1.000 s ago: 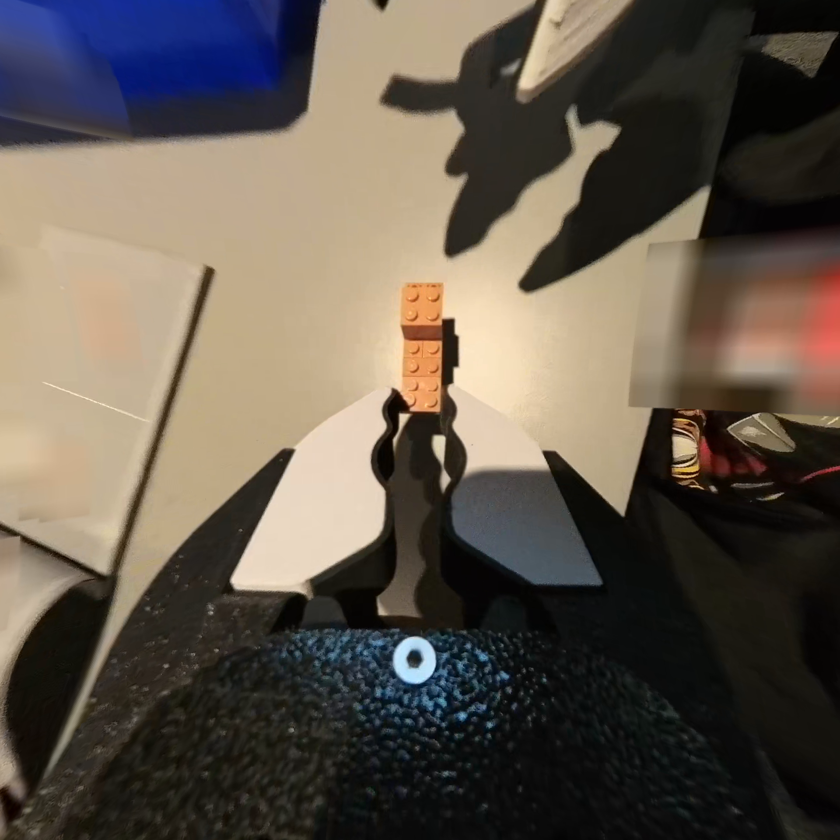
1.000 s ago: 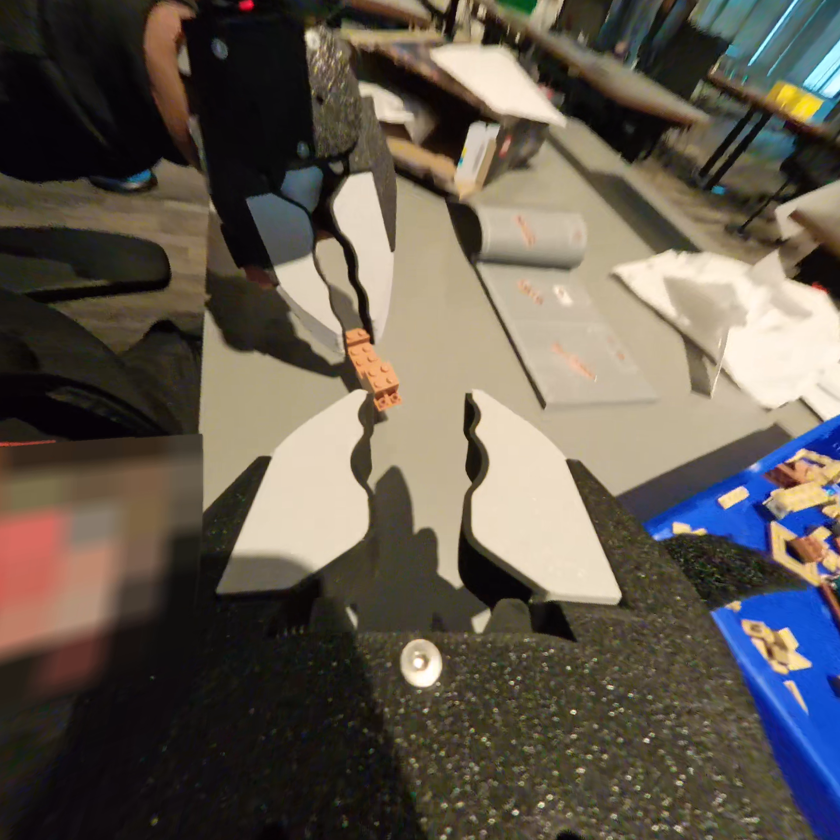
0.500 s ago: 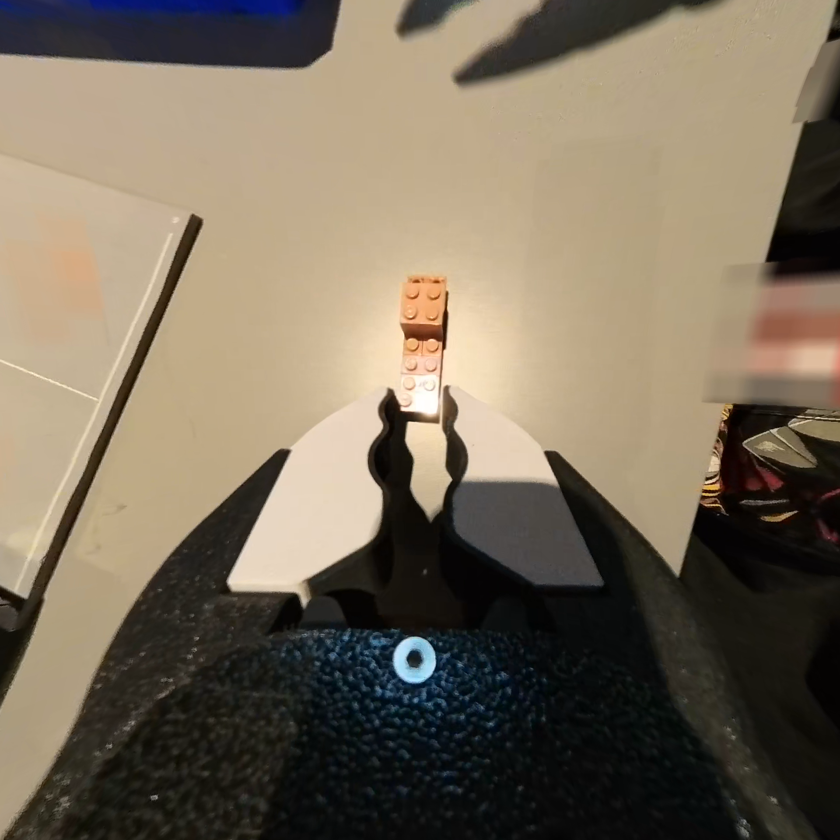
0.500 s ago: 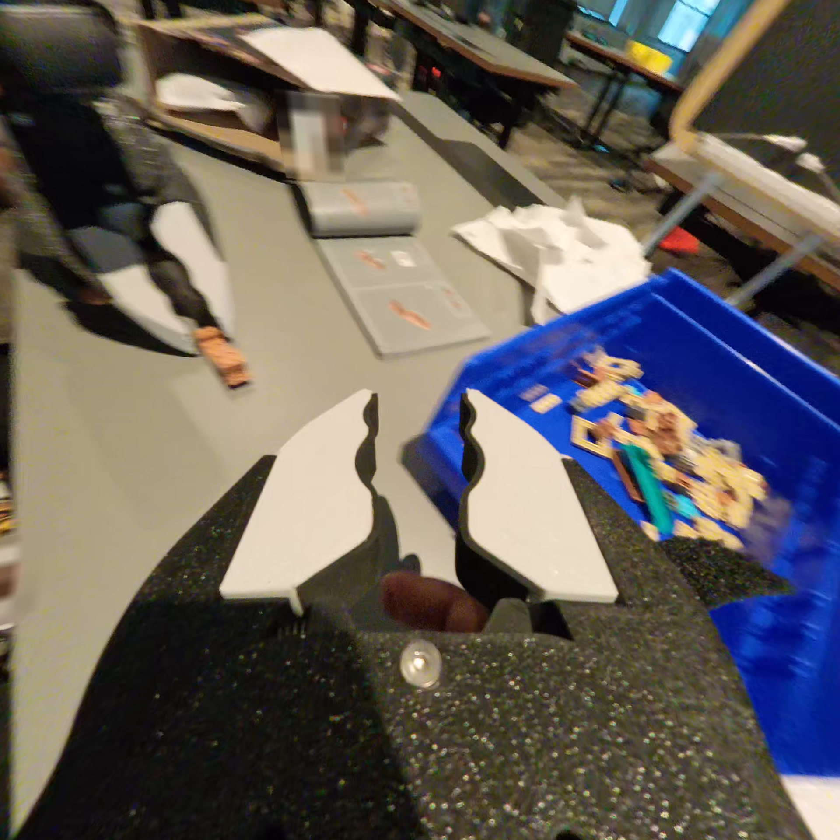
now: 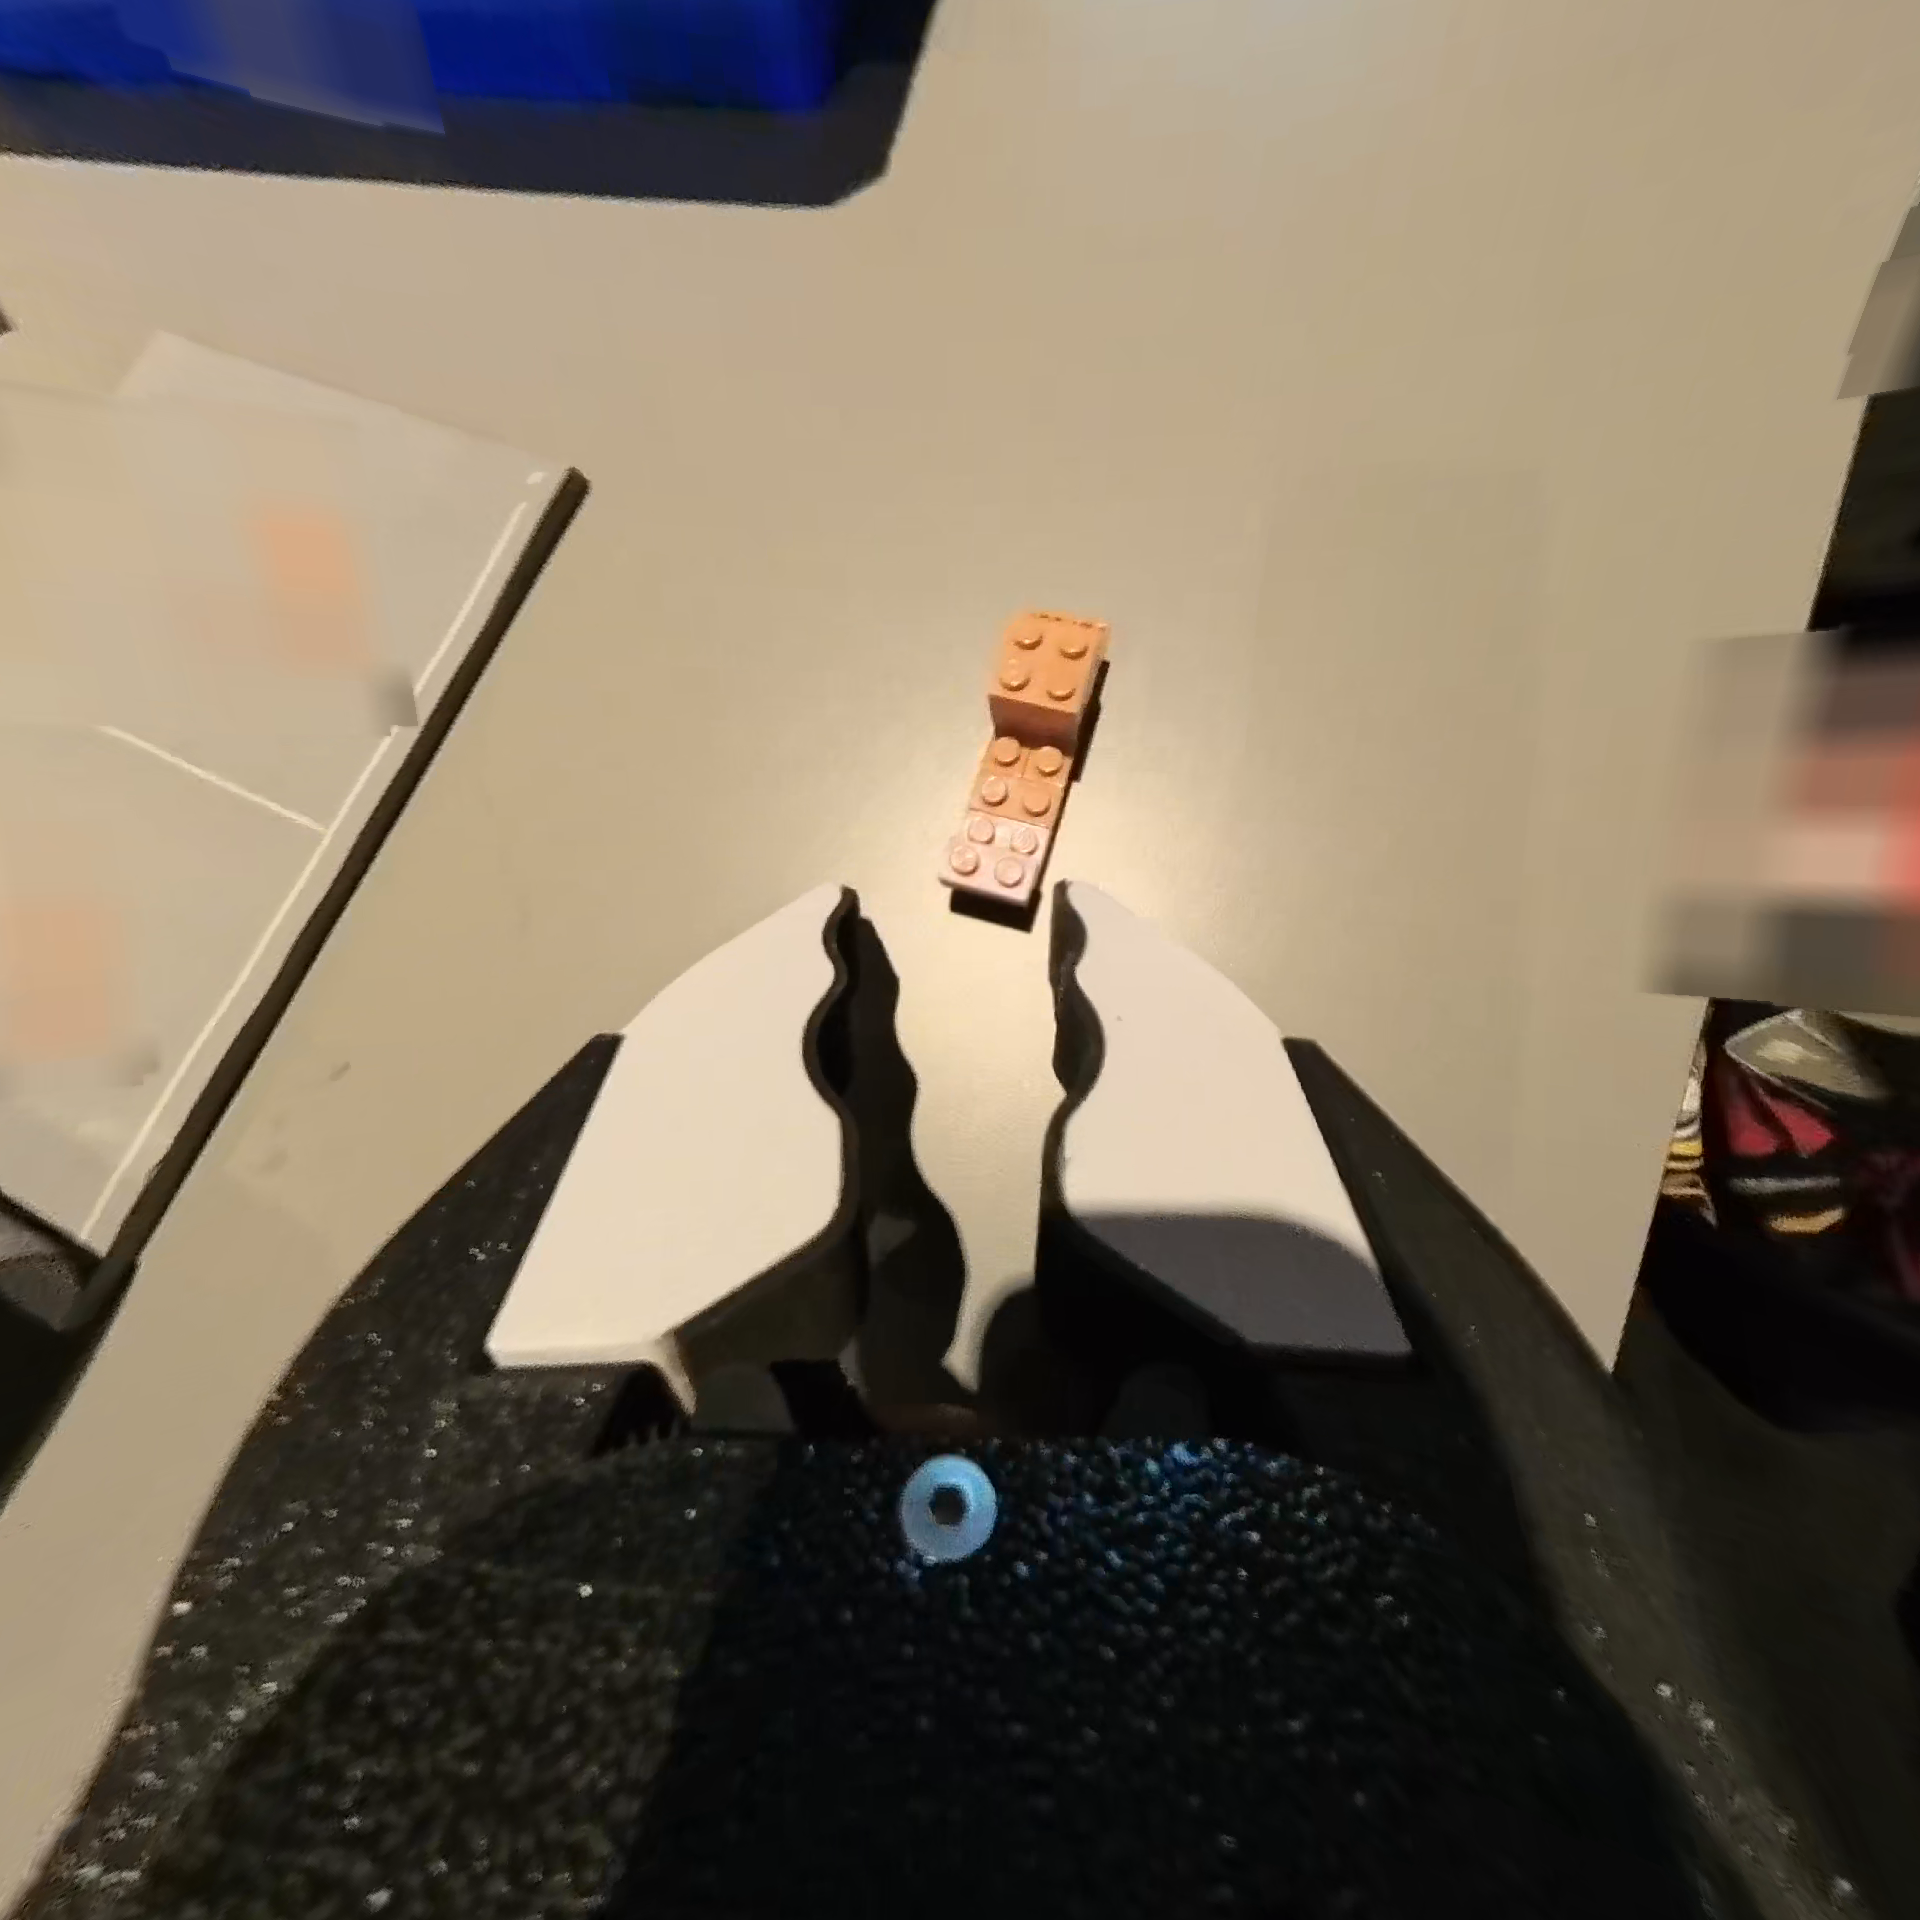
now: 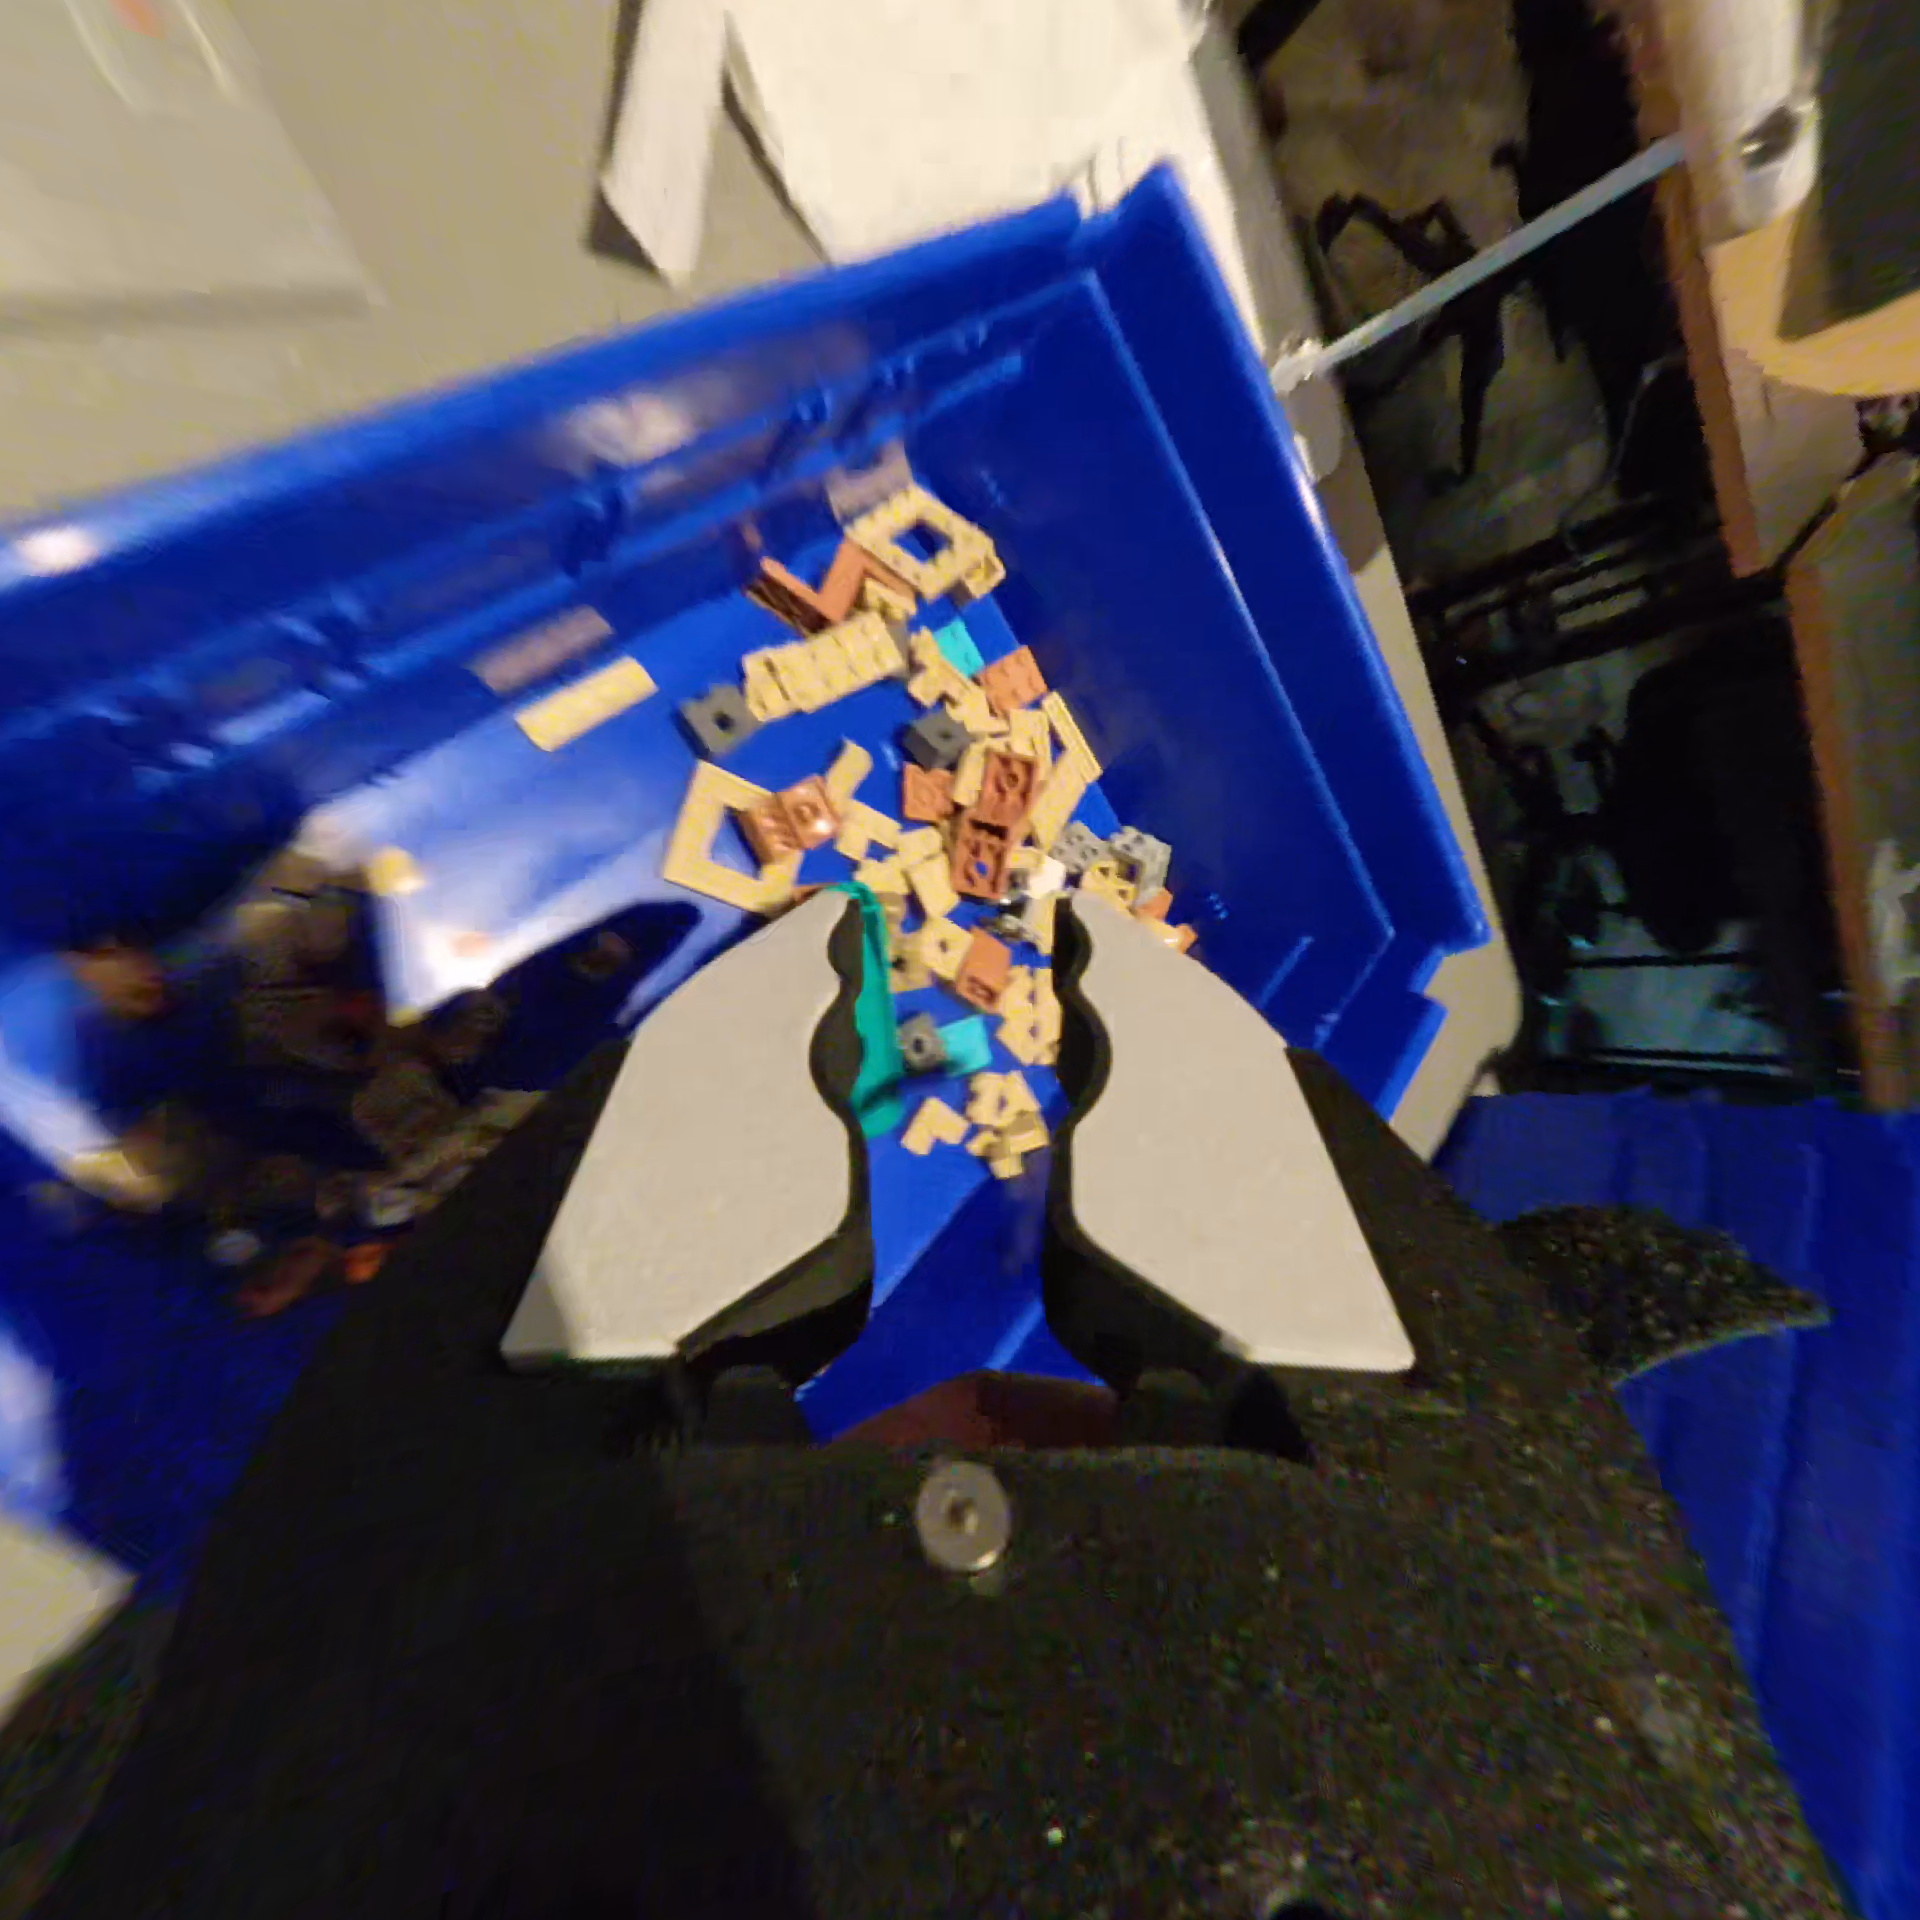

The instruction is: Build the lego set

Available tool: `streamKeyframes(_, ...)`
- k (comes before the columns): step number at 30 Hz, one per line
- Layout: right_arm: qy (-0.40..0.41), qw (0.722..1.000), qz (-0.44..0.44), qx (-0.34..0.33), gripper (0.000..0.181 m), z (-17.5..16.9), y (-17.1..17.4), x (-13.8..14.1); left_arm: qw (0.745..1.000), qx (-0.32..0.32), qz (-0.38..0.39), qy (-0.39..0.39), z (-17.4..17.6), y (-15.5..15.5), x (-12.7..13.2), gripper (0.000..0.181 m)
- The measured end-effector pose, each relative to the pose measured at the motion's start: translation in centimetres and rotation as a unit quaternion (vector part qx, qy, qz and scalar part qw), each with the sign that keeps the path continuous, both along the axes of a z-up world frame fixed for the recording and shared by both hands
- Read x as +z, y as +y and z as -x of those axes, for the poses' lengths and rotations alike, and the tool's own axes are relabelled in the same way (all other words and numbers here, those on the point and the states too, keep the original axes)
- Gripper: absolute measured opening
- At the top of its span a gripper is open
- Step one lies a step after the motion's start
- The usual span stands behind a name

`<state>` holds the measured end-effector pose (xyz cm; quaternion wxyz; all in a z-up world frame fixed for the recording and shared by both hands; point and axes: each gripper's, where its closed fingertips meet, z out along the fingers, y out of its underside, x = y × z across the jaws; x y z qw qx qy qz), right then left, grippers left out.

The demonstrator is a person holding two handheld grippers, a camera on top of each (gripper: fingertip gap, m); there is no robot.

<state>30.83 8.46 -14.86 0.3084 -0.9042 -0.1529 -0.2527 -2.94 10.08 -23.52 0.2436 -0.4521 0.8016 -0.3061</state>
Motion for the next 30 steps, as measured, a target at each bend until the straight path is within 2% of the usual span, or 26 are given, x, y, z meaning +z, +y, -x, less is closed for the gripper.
streamKeyframes(2,-0.021,0.999,0.041,-0.003,0.034,-1.4,1.0,-1.4,1.0,0.006,0.003,-0.014,0.0,0.2,0.3,0.033)
streamKeyframes(7,0.041,0.997,0.069,-0.018,0.027,-1.7,2.9,-4.3,0.999,0.01,0.02,-0.036,-0.1,0.2,0.8,0.031)
streamKeyframes(11,0.01,0.996,0.061,-0.069,0.025,-3.7,3.0,-5.0,0.998,0.013,0.024,-0.049,-0.1,0.3,1.2,0.03)
streamKeyframes(20,0.043,0.992,0.067,-0.1,0.031,-5.1,3.2,-7.7,0.999,0.003,0.02,-0.044,0.2,0.1,1.0,0.029)
streamKeyframes(26,0.063,0.989,0.051,-0.123,0.018,-5.6,3.8,-8.0,0.999,0.002,0.017,-0.043,0.2,0.1,0.9,0.028)
streamKeyframes(30,0.059,0.989,0.044,-0.126,0.018,-5.6,3.9,-7.6,0.999,0.002,0.014,-0.042,0.2,0.1,0.9,0.028)
